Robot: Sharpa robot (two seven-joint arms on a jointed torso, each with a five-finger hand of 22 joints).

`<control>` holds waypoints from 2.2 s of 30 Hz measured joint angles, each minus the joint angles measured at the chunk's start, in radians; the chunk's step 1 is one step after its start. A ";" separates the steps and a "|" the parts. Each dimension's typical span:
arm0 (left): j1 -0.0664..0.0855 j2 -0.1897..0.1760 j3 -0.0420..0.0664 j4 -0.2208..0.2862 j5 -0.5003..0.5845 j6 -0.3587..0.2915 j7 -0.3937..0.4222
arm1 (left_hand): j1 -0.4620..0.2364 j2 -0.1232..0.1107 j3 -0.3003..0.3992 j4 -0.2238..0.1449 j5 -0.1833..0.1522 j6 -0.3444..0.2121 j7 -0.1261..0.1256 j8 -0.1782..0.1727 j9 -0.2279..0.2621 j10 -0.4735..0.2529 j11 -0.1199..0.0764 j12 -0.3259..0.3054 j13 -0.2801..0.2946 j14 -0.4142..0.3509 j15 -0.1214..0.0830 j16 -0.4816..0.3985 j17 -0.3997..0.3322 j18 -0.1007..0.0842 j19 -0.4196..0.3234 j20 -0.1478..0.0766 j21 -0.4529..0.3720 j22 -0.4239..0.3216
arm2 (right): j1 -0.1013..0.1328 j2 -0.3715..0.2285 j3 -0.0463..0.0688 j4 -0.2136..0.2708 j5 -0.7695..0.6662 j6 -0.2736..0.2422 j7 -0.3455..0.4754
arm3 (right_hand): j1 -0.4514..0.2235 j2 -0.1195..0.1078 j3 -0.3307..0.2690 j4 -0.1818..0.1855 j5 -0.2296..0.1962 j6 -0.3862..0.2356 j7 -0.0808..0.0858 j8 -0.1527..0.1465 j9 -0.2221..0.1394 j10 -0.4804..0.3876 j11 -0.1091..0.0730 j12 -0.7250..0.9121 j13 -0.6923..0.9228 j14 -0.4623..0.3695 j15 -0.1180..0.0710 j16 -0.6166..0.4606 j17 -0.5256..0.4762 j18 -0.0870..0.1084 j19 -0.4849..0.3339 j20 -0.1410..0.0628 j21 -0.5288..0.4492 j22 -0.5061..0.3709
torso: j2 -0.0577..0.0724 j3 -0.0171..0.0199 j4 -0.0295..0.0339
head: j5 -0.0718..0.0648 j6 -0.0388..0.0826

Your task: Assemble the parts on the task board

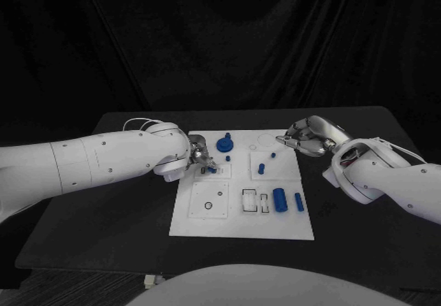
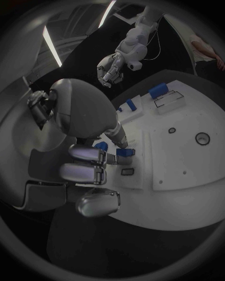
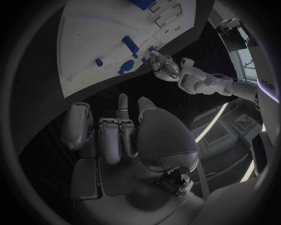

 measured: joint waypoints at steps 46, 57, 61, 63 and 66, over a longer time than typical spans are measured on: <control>-0.002 0.001 0.000 -0.011 -0.001 0.037 -0.004 | -0.078 0.004 -0.171 0.193 -0.198 0.005 -0.005 0.000 0.003 -0.009 0.002 0.000 0.000 0.000 0.000 -0.001 0.000 0.000 0.000 0.000 -0.027 0.000 | -0.002 0.001 0.000 0.000 0.000 0.003 -0.002 | 0.000 0.000 0.000 0.000 0.000 0.000 0.000 0.000 0.000 0.000 0.000 0.000 0.000 0.000 0.000 0.000 0.000 0.000 0.000 0.000 0.000 0.000 | 0.000 0.0002 0.0003 | 0.004 0.000; -0.004 0.004 0.001 -0.016 -0.001 0.038 0.003 | -0.099 0.025 -0.233 0.197 -0.232 0.006 -0.005 0.002 0.020 -0.009 0.002 0.000 0.000 0.000 0.000 -0.001 0.000 0.000 0.000 0.001 -0.027 0.000 | -0.002 0.002 0.000 -0.001 0.000 0.003 -0.002 | 0.000 0.000 0.000 0.000 0.000 0.000 0.000 0.000 0.000 0.000 0.000 0.000 0.000 0.000 0.000 0.000 0.000 0.000 0.000 0.000 0.000 0.000 | 0.000 0.0000 0.0002 | 0.003 0.000; -0.005 0.005 0.001 -0.017 -0.002 0.038 0.006 | -0.099 0.025 -0.233 0.197 -0.232 0.006 -0.005 0.008 0.021 -0.009 0.002 0.000 0.000 0.000 0.000 -0.001 0.000 0.000 0.000 0.001 -0.027 0.000 | -0.002 0.002 0.000 -0.002 0.000 0.004 -0.002 | 0.000 0.000 0.000 0.000 0.000 0.000 0.000 0.000 0.000 0.000 0.000 0.000 0.000 0.000 0.000 0.000 0.000 0.000 0.000 0.000 0.000 0.000 | 0.000 0.0000 0.0002 | 0.004 0.000; -0.006 0.005 0.001 -0.018 -0.002 0.038 0.009 | -0.099 0.025 -0.233 0.197 -0.232 0.006 -0.005 0.010 0.025 -0.009 0.002 0.000 0.000 0.000 0.000 -0.001 0.000 0.000 0.000 0.001 -0.028 0.000 | -0.003 0.003 0.000 -0.002 0.000 0.004 -0.002 | 0.000 0.000 0.000 0.000 0.000 0.000 0.000 0.000 0.000 0.000 0.000 0.000 0.000 0.000 0.000 0.000 0.000 0.000 0.000 0.000 0.000 0.000 | 0.000 0.0000 0.0002 | 0.005 0.000; -0.007 0.006 0.001 -0.018 -0.002 0.037 0.013 | -0.099 0.025 -0.233 0.197 -0.232 0.006 -0.005 0.014 0.027 -0.009 0.002 0.000 0.000 0.000 0.000 -0.001 0.000 0.000 0.000 0.001 -0.035 0.000 | -0.003 0.003 0.000 -0.002 0.000 0.004 -0.002 | 0.000 0.000 0.000 0.000 0.000 0.000 0.000 0.000 0.000 0.000 0.000 0.000 0.000 0.000 0.000 0.000 0.000 0.000 0.000 0.000 0.000 0.000 | 0.000 0.0000 0.0002 | 0.005 0.000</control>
